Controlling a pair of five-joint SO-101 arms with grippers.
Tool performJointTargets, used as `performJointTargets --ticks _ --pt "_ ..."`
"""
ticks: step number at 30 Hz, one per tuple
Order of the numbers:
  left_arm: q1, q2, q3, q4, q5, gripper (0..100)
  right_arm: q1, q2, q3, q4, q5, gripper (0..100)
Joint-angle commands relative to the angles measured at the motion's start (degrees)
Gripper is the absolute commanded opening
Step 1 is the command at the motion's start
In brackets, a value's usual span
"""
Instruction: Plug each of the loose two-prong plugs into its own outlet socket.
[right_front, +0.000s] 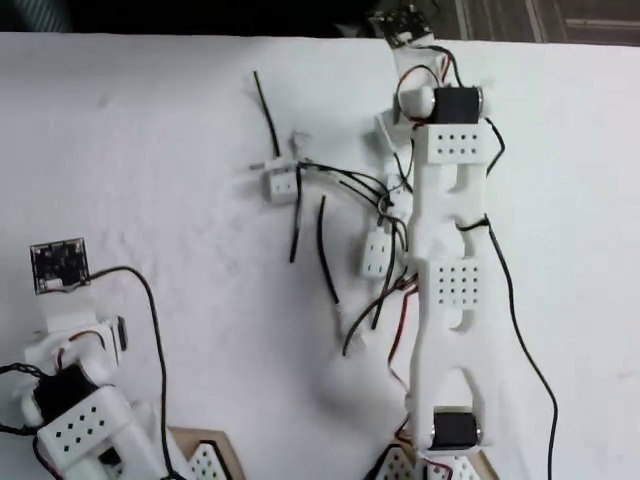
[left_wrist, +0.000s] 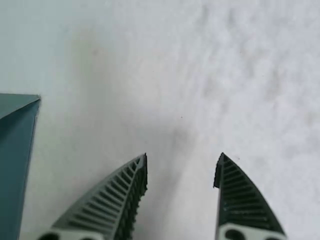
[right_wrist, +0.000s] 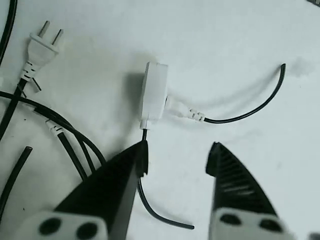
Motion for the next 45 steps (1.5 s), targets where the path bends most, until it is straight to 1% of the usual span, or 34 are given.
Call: performJointTargets --ticks 1,5,9,12,18,25,30,34,38,43,45 --pt "0.7 -0.8 -0.4 -0.8 0.2 23 0.3 -4.4 -1.8 0.5 0.3 14.2" --pt "0.8 -0.8 -0.3 -0.8 0.2 23 1.1 -4.6 -1.5 0.7 0.3 14.1" --pt "0.8 -0.8 -0.3 -0.8 0.2 23 1.4 -6.7 2.3 0.7 0.0 14.1" --pt "0.8 -0.8 -0.3 -0.8 0.2 23 1.5 -11.4 8.7 0.7 -4.2 14.1" --pt "1.1 -0.8 -0.3 -0.8 0.2 23 1.0 -27.9 31.0 0.6 -5.7 14.1" --pt "1.9 -0.8 -0.8 -0.8 0.3 23 -0.1 -52.3 61.1 0.4 -5.9 13.9" --pt "7.2 -0.8 -4.4 2.0 0.4 23 0.5 -69.3 81.8 -0.1 -5.9 13.9" --pt "13.1 -0.7 -12.6 6.6 0.6 23 3.4 -81.0 97.8 -3.4 -5.9 13.8" --pt "20.1 -0.4 -21.0 10.2 0.4 23 6.3 -92.7 112.5 -6.1 -5.7 13.7" --pt "29.5 -0.3 -26.2 12.1 0.8 23 6.4 -106.6 129.5 -6.7 -5.5 13.7" --pt "32.0 -0.1 -27.4 12.3 2.1 23 6.4 -111.0 136.2 -9.9 -5.5 13.7"
